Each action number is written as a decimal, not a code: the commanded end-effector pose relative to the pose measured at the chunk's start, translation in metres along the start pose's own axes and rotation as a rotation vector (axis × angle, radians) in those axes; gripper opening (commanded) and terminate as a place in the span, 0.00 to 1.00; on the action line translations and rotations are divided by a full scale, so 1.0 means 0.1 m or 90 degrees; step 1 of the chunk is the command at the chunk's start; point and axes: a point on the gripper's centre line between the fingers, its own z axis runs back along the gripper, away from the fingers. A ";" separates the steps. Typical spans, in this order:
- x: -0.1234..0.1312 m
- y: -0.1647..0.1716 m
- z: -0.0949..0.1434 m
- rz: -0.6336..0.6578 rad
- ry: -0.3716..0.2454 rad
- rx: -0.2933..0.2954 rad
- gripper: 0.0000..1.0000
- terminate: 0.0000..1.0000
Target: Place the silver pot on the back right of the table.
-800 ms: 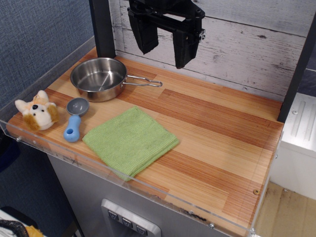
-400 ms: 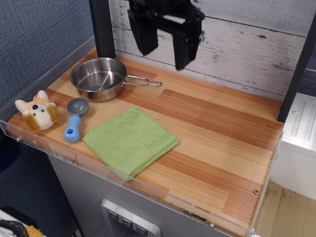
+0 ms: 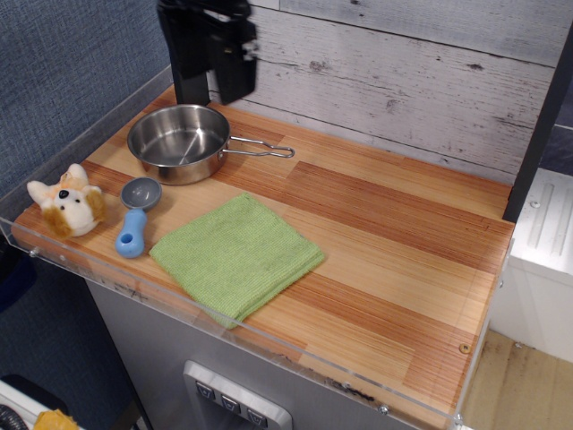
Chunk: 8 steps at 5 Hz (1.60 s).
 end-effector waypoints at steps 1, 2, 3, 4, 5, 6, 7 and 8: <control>-0.25 0.45 0.04 -0.144 -0.026 0.039 1.00 0.00; -0.31 0.58 -0.07 -0.183 -0.036 0.072 1.00 0.00; -0.24 0.66 -0.25 -0.203 -0.048 0.091 1.00 0.00; -0.08 0.72 -0.41 -0.219 -0.062 0.102 1.00 0.00; -0.01 0.77 -0.52 -0.222 -0.062 0.104 1.00 0.00; 0.04 0.78 -0.71 -0.224 -0.049 0.095 1.00 0.00; 0.12 0.76 -0.88 -0.225 -0.035 0.084 1.00 0.00; 0.16 0.72 -1.00 -0.246 -0.018 0.079 1.00 0.00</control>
